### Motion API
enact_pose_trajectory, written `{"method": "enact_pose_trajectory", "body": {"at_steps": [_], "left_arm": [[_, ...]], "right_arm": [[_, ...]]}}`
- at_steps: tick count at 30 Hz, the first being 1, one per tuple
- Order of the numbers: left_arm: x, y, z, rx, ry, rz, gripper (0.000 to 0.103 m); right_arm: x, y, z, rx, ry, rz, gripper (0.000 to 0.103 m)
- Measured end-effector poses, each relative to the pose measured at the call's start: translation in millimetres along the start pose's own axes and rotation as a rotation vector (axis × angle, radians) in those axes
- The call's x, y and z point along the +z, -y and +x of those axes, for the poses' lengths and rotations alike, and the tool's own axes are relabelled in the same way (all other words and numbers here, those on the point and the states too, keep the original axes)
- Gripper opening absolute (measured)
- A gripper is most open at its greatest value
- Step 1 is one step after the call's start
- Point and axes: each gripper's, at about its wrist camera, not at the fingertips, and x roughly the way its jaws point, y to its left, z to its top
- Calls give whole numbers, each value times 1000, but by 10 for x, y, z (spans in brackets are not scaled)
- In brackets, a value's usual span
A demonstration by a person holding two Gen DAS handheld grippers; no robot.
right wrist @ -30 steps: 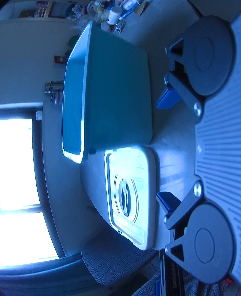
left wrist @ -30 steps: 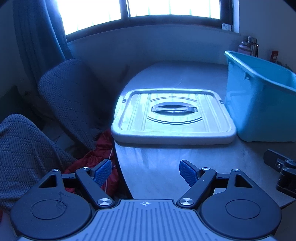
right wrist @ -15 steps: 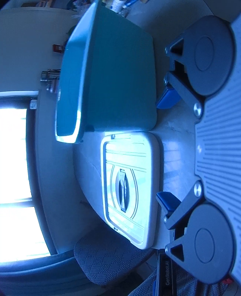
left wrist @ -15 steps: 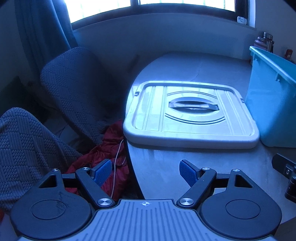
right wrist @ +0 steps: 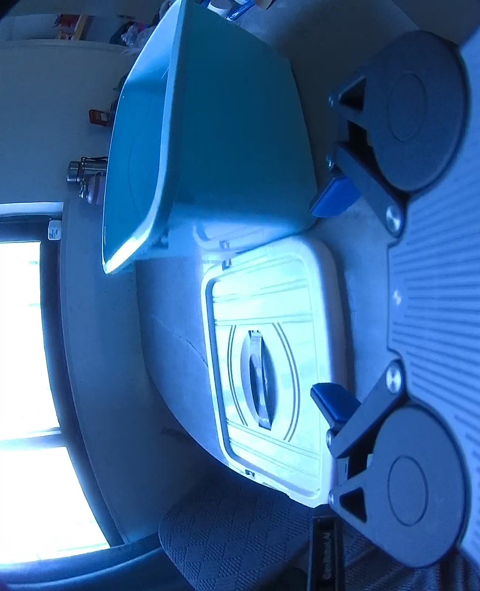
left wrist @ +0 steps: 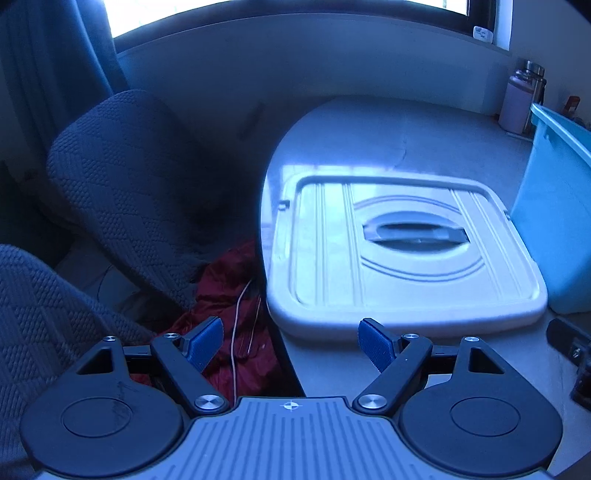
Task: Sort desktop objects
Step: 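Move both tools toward the white lid lying on the table, then position the left and right grippers on opposite rim edges of the white lid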
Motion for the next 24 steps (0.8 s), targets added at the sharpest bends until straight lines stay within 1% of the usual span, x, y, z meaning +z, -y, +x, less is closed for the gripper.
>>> {"method": "enact_pose_trajectory", "body": {"at_steps": [7, 14, 17, 22, 24], "left_arm": [[233, -249, 320, -44, -16, 14, 82], [427, -347, 658, -96, -76, -10, 82], [510, -349, 785, -106, -88, -24, 82], [679, -321, 996, -92, -112, -39, 82], [733, -318, 1063, -99, -121, -50, 82]], "right_arm": [[45, -287, 184, -61, 9, 27, 97], [143, -416, 288, -110, 7, 32, 97], [200, -430, 411, -110, -13, 34, 97], [311, -490, 639, -85, -36, 9, 97], [356, -501, 714, -74, -42, 8, 97]]}}
